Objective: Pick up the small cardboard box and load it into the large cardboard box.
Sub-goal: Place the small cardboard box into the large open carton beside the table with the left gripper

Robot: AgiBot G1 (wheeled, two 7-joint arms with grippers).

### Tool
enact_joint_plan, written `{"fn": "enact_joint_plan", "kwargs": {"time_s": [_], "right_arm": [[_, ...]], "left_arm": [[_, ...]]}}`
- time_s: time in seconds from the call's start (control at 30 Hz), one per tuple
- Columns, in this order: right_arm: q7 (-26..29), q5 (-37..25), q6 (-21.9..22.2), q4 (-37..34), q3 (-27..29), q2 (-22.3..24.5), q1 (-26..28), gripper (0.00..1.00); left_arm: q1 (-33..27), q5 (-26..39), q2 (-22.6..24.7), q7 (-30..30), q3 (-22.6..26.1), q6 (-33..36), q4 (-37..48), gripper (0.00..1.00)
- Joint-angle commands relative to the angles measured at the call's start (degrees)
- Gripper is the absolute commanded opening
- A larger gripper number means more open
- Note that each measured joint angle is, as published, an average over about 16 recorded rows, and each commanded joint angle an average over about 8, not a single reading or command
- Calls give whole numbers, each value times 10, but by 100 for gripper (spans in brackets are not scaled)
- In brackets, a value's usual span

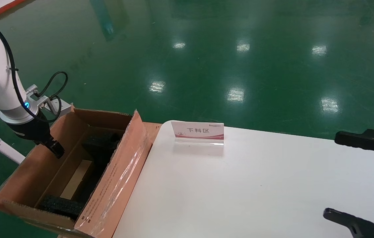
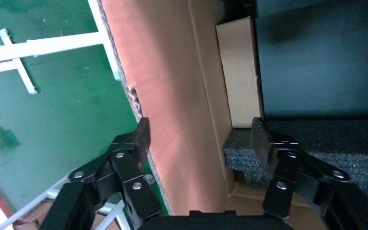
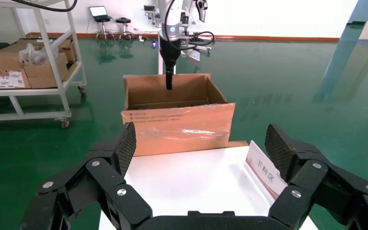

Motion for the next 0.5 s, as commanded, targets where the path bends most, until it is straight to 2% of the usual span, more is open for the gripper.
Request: {"fn": "enact_joint_plan", "kwargs": {"time_s": [0.03,0.27,0.5], "right_arm": [[0,0,0,0,0,0,0,100],[0,0,0,0,0,0,0,100],[0,0,0,0,0,0,0,100]], "left_arm": [[1,0,1,-2,0,0,2,100],[-49,-15,-24,47,-22,-35,-68,100],[-109,-66,-90,80,-75,-104,-222,100]]}}
